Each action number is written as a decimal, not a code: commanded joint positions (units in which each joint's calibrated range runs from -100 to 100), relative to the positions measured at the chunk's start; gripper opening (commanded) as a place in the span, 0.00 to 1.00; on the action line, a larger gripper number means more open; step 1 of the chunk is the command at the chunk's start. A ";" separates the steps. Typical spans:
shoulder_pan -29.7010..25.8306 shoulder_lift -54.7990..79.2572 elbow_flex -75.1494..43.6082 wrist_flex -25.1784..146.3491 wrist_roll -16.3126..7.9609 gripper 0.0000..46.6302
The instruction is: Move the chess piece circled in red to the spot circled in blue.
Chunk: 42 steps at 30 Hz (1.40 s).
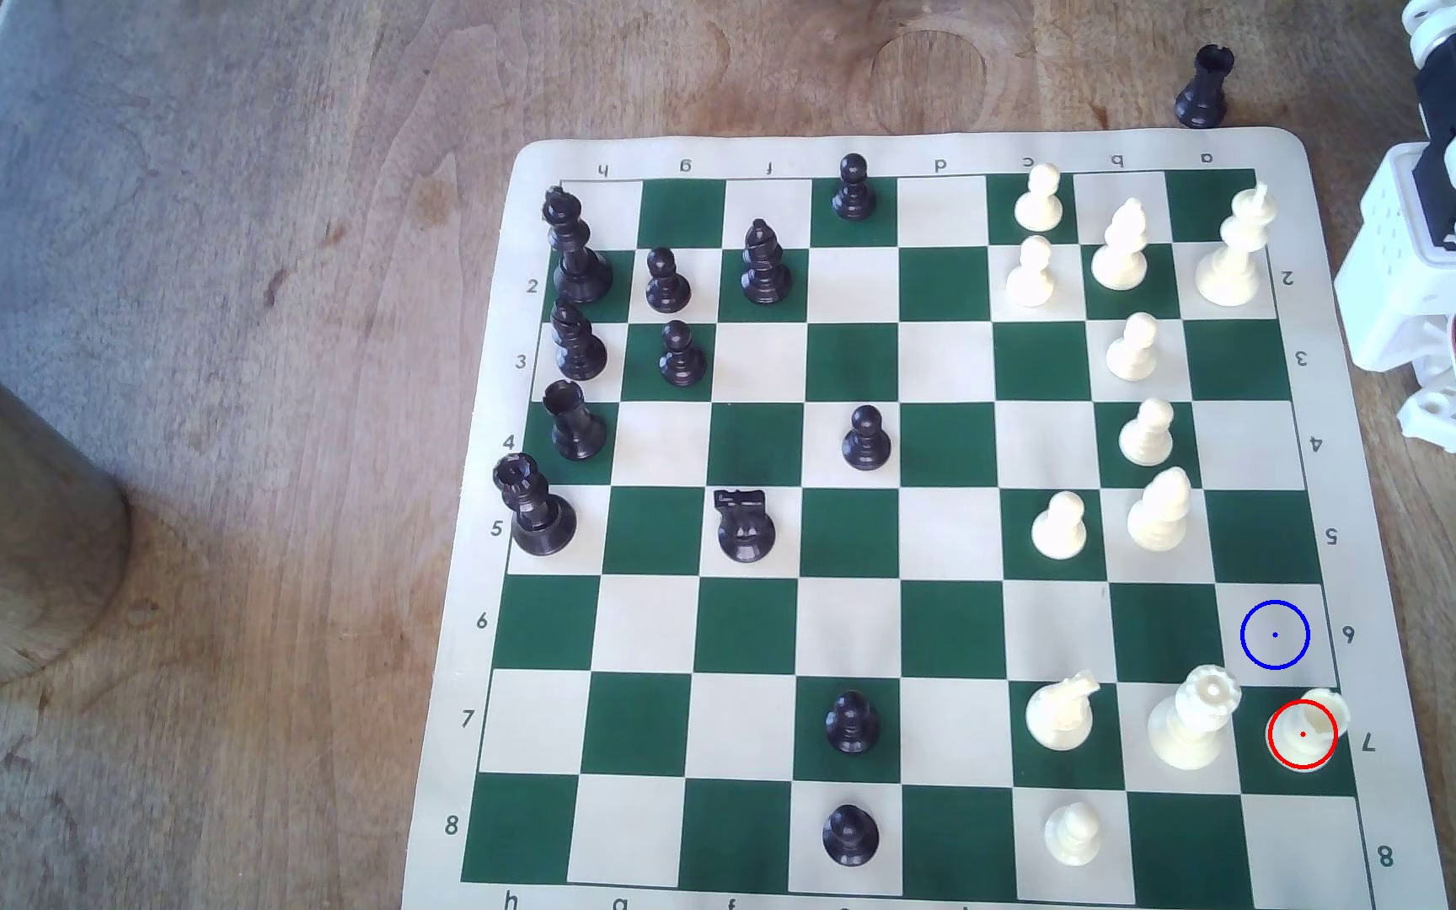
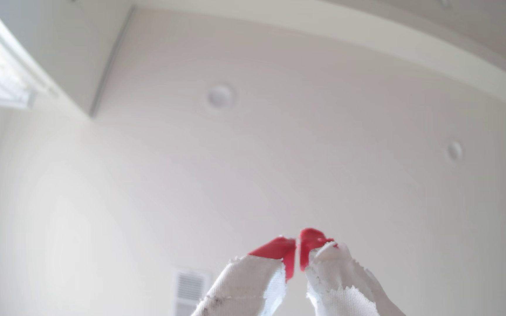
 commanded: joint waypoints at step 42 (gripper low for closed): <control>-33.66 16.44 -58.21 176.86 -18.41 0.01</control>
